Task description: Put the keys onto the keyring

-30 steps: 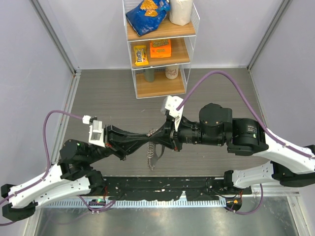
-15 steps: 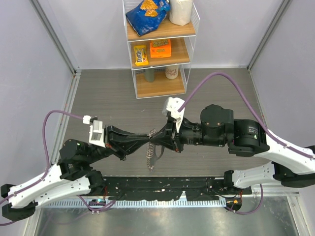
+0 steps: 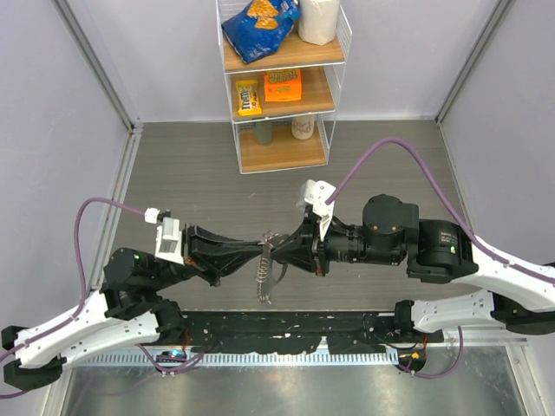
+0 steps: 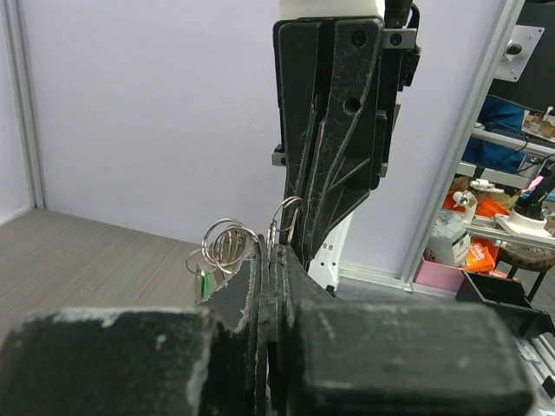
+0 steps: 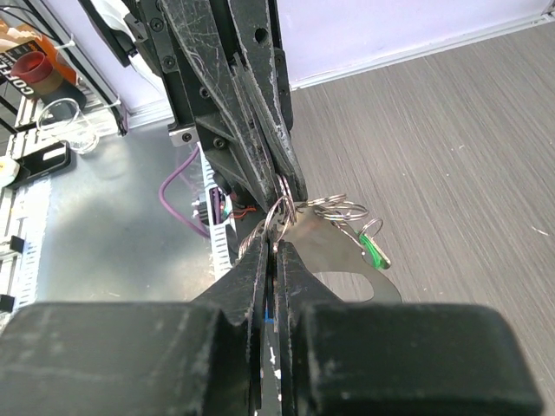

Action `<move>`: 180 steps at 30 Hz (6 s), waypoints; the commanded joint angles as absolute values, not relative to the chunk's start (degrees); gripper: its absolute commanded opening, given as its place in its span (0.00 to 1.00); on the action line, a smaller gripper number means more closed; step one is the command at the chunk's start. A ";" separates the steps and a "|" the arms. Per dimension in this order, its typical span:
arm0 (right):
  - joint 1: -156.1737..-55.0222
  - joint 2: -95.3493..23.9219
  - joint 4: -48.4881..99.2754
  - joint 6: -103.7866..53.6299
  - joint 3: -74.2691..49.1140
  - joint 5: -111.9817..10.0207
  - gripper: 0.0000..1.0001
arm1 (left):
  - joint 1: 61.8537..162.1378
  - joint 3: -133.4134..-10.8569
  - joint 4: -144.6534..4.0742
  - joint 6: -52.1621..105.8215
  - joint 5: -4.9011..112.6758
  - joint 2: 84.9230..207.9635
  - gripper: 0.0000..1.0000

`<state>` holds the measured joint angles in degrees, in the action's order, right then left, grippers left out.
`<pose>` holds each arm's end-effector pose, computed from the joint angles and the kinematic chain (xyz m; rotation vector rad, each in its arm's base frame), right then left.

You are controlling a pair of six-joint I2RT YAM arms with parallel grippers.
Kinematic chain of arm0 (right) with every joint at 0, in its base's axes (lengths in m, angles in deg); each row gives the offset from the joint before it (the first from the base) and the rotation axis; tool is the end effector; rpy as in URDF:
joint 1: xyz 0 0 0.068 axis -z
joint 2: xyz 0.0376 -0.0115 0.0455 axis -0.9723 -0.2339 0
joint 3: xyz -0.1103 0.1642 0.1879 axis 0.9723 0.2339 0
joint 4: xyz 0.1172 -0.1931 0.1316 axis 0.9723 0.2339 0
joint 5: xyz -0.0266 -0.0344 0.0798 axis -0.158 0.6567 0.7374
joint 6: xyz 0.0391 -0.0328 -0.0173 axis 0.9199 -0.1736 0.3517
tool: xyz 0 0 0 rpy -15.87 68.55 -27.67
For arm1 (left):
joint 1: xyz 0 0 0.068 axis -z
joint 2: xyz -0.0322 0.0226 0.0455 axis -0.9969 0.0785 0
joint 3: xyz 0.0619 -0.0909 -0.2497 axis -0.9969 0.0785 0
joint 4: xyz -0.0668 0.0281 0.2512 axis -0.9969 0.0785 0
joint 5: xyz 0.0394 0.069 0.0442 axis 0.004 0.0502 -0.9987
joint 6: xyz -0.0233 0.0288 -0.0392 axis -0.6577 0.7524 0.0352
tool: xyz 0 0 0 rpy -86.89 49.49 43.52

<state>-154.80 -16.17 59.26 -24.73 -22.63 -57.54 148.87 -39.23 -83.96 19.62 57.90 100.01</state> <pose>0.0401 0.1969 0.4810 -1.1089 1.5245 1.0809 0.0457 -0.1081 0.3920 0.6579 1.0498 -1.3846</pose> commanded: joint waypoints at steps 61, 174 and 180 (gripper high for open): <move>-155.22 -17.48 52.13 -51.67 -25.01 -45.70 0.28 | 148.69 -36.62 -92.62 17.49 65.58 96.88 0.00; -155.92 -23.00 61.17 -50.71 -29.14 -48.43 0.05 | 148.69 -38.10 -90.44 16.26 66.63 95.03 0.04; -155.92 -24.59 65.14 -47.98 -32.65 -49.30 0.06 | 148.60 -42.59 -80.25 17.23 66.72 96.79 0.32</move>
